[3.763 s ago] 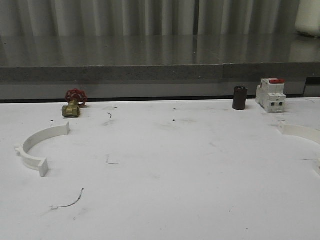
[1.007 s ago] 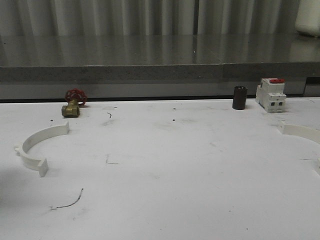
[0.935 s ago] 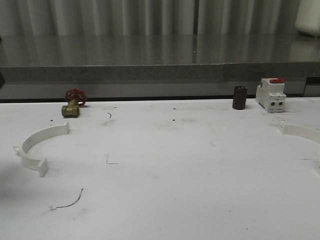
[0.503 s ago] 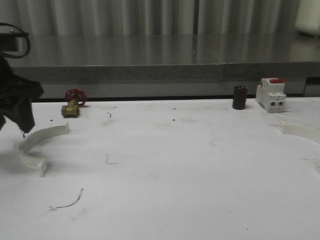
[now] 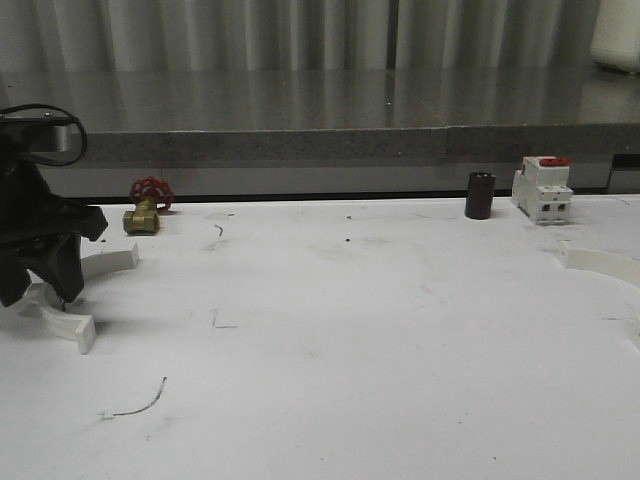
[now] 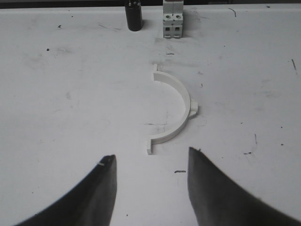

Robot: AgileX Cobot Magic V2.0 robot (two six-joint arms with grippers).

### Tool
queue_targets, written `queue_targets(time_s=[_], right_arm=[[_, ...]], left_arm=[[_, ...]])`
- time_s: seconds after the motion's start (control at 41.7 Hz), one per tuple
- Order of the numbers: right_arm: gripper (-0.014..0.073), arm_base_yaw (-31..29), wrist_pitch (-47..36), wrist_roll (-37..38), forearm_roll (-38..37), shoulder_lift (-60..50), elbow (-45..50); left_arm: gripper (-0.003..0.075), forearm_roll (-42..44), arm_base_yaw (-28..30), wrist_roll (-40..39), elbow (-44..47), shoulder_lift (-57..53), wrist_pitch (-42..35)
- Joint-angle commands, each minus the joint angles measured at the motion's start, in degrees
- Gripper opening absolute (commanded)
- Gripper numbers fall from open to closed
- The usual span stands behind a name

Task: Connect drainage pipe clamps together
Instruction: 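Lower the left gripper onto the white half-ring clamp's end tab and close, then lift the half-ring with the left gripper and carry it toward table center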

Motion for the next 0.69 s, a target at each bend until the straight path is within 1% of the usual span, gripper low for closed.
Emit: queue_targets(time_s=[0.0,0.144,0.383,0.527,0.671], right_arm=[[0.0386,-0.3,-3.9,-0.5,-0.4,0.4,-1.9],[0.0386,-0.3,-3.9,-0.5,-0.4,0.4,-1.9],[0.0386,-0.3,-3.9,-0.5,-0.4,0.4,-1.9],[0.0386,-0.3,-3.9,-0.5,-0.4,0.4,-1.9],[0.0386,-0.3,-3.9,-0.5,-0.4,0.4,-1.9]], left_arm=[[0.0265,-1.0,-0.2,-0.1,-1.6,-2.2,-2.5],[0.0155,-1.0,-0.2,-0.1,-1.6,-2.2,-3.6],[0.0043,-1.0,-0.3,-0.1,-1.6,-2.2,-4.0],[0.0006,-1.1,-0.6,-0.1,-2.1,-2.8,-1.3],[0.0006,-1.1,-2.7,-0.1,-4.8,-3.8,3.0]])
